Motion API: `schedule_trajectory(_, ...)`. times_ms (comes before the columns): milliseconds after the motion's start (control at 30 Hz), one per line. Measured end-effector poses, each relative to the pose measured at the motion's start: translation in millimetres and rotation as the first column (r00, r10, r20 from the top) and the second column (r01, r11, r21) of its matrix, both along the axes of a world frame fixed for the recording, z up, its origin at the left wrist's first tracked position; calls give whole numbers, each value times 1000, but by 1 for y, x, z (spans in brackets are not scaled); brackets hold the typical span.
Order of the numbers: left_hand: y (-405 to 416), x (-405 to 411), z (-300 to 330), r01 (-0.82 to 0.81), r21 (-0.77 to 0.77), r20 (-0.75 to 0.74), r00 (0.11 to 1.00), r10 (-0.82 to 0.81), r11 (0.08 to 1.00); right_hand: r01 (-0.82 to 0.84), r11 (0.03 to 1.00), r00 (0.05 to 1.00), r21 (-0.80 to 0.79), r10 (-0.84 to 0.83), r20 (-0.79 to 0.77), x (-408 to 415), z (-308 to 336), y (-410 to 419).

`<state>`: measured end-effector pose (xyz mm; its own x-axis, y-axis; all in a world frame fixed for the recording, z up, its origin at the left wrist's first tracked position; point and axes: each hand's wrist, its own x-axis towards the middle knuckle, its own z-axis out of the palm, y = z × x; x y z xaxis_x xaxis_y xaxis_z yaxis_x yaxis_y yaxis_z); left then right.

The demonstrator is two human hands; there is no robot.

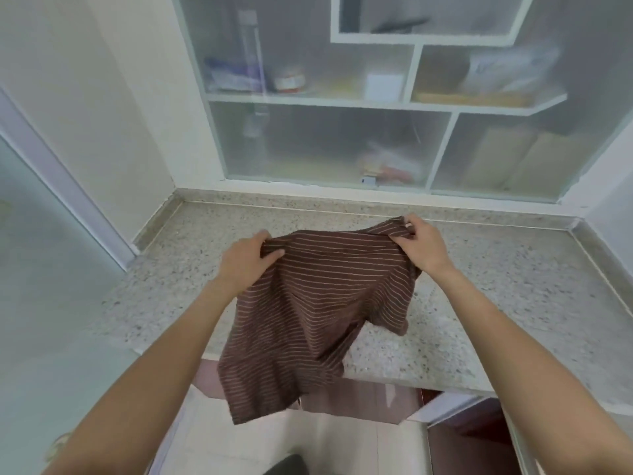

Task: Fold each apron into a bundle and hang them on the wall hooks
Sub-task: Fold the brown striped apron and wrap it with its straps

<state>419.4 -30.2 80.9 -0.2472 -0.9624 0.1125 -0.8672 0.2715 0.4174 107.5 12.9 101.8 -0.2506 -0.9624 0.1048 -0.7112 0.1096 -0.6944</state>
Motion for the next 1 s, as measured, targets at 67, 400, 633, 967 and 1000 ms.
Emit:
schedule_trajectory(67, -12, 3, 9, 10, -191, -64, 998, -23, 982, 11, 1000, 1000, 19, -11, -22, -6, 1, -11)
schedule_trajectory(400, -96, -3, -55, 321, 39, 303, 898, -318, 946, 77, 978, 975, 196, -32, -220, -24, -47, -74)
schedule_trajectory(633, -158, -13, -120, 176, 219, 208, 953, -222, 960, -62, 956, 928, 288, 161, -335, -11, -105, -126)
schedule_trajectory(967, -239, -39, -203, 263, 363, 168, 925, -341, 894, 165, 776, 891, 609, 147, -429, 22, -204, -211)
schedule_trajectory(1000, -243, -41, -208, 275, 390, 182, 912, -366, 879, 184, 757, 909, 627, 112, -402, 23, -211, -215)
